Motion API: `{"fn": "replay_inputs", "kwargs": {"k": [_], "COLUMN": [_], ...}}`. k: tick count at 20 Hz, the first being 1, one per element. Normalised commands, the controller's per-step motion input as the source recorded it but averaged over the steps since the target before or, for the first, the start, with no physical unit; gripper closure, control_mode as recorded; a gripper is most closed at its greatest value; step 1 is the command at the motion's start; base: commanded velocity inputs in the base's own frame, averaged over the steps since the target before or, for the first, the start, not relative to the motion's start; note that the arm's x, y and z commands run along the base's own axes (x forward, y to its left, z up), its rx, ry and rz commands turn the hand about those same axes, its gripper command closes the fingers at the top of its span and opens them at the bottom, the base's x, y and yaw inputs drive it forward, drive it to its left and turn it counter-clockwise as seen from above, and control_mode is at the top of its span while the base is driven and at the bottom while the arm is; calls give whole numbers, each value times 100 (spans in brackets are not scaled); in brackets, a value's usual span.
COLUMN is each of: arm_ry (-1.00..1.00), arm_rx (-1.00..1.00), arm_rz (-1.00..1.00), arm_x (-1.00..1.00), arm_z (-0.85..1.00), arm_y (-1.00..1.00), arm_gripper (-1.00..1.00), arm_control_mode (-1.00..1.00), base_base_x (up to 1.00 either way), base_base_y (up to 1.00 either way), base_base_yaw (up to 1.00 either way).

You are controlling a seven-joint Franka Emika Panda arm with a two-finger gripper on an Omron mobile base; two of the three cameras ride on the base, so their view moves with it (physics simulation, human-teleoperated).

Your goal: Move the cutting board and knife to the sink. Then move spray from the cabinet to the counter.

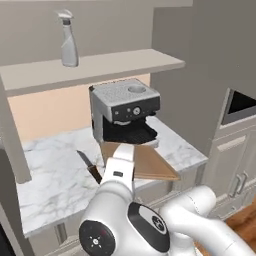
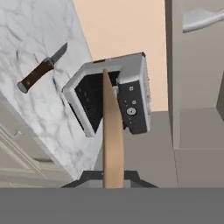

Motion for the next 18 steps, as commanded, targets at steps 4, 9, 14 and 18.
{"fn": "replay_inputs", "kwargs": {"k": [4,9,14,18], "arm_ry": [0,0,0,0], "arm_rx": [0,0,0,0], "arm_rz": [0,0,0,0], "arm_x": [0,0,0,0], "arm_z": [0,0,0,0], "arm_y": [0,0,0,0], "arm_gripper": [100,100,100,100], "arm_control_mode": [100,100,100,100], "base_base_x": [-12,-8,-17,-14], "base_base_y": [-3,0,-6,-4], "base_base_yaw": [-50,-57,-50,-53]}}
